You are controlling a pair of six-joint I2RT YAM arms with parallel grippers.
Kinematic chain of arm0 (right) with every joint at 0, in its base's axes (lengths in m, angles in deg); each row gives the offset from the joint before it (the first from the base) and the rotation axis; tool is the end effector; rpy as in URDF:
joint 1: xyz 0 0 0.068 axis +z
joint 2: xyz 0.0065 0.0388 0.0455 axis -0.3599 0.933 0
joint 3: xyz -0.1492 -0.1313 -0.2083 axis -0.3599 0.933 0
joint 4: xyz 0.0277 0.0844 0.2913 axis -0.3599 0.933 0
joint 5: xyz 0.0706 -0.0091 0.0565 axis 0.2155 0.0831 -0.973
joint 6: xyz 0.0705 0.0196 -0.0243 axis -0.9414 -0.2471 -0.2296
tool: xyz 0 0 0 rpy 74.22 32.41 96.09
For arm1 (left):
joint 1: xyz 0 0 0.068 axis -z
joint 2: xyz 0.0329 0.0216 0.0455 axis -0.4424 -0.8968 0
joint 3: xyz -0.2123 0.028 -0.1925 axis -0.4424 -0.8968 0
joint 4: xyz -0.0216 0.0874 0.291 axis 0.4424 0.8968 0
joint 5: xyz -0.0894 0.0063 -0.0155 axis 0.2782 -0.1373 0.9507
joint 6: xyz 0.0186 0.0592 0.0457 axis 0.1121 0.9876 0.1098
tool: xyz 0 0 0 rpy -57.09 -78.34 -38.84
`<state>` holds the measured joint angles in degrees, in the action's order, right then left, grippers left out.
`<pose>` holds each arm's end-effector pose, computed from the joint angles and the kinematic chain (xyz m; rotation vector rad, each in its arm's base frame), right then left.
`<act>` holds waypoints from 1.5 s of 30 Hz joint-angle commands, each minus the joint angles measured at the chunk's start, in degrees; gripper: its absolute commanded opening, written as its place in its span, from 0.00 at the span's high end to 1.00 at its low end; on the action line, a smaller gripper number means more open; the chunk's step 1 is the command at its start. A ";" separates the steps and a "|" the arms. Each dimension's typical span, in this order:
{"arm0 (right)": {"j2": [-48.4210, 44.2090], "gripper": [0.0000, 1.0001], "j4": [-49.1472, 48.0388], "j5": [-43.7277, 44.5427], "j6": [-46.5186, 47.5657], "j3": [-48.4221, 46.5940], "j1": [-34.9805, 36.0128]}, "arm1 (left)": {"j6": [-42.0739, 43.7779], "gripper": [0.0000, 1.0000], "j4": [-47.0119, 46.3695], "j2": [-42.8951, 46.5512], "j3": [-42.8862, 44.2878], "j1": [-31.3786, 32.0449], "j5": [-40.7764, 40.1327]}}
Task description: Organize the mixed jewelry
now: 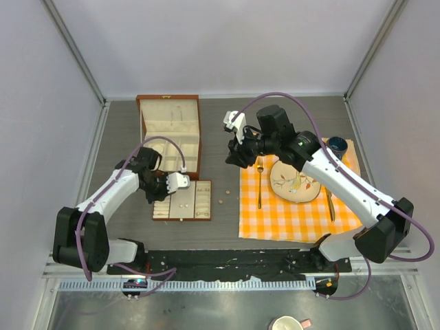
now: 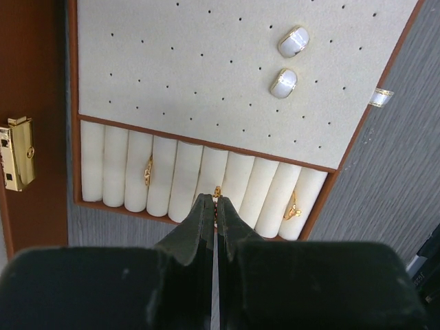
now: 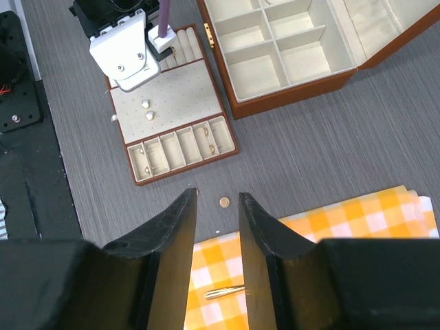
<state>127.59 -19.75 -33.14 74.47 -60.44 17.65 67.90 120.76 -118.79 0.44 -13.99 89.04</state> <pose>0.2691 0.2539 0.3755 -1.2875 1.7529 0.7021 0.2520 -0.0775 0.1644 1.6985 2.2030 -0.3135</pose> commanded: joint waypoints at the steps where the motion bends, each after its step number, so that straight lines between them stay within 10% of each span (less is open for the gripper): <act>1: -1.02 0.63 -2.05 -0.51 -0.28 -0.30 -0.33 | 1.48 1.00 -2.04 -0.21 -0.75 -0.32 -0.79; 45: -0.84 0.63 -2.84 -1.82 -1.16 0.67 -1.65 | 2.62 1.00 -8.54 1.37 -7.35 -0.32 -1.40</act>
<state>127.59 -20.16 -33.94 74.23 -59.26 16.27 69.58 113.96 -117.88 -5.57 -14.01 88.26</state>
